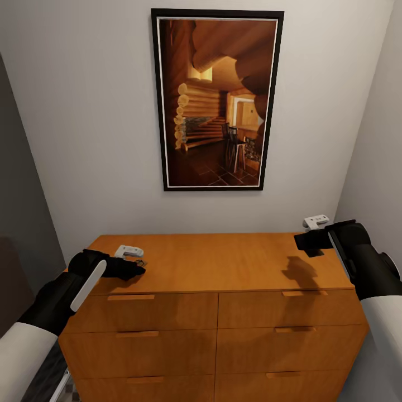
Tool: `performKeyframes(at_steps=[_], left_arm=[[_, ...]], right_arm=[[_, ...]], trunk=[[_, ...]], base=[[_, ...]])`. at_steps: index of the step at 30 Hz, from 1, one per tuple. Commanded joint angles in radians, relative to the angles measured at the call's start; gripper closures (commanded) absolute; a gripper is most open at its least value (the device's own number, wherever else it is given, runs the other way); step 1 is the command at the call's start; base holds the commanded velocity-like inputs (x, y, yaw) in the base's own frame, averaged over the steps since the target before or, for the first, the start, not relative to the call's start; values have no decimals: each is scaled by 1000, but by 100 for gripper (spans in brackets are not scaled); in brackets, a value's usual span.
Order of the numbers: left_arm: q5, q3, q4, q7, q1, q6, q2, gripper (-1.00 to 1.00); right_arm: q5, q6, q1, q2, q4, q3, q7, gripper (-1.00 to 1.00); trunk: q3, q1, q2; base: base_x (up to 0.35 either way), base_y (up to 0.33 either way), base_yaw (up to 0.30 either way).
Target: Take the four mousetraps from the cabinet in the bathroom and place them on the bathroom floor. Make sure all four end up on the same floor surface, and ensure that at least two of them are either under or directly next to the same bathroom sink.
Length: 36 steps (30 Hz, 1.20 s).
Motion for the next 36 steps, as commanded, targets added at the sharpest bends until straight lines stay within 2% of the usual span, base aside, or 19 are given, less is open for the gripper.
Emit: performKeyframes(at_steps=[1,5,6,31,33,36], left_arm=[[-11,-2,28,-9,0,3,1,-100],[-11,-2,28,-9,0,3,1,-100],[-11,-2,28,-9,0,3,2,100],[-15,6,26,-9,0,3,1,100],[-17,15,22,-9,0,1,0,100],[-23,40,-33,-8,0,-1,-7,100]], right_arm=[[9,3,-1,-1,-1,2,8,100],[9,3,-1,-1,-1,2,8,100],[10,3,-1,-1,-1,2,8,100],[12,3,-1,-1,-2,2,10,100],[12,3,-1,-1,-2,2,10,100],[11,3,-1,-2,-2,2,9,100]], trunk=[[-1,0,-1],[-1,0,-1],[-1,0,-1],[-1,0,-1],[-1,0,-1],[-1,0,-1]], base=[[0,0,0],[0,0,0],[0,0,0],[0,0,0],[0,0,0],[0,0,0]])
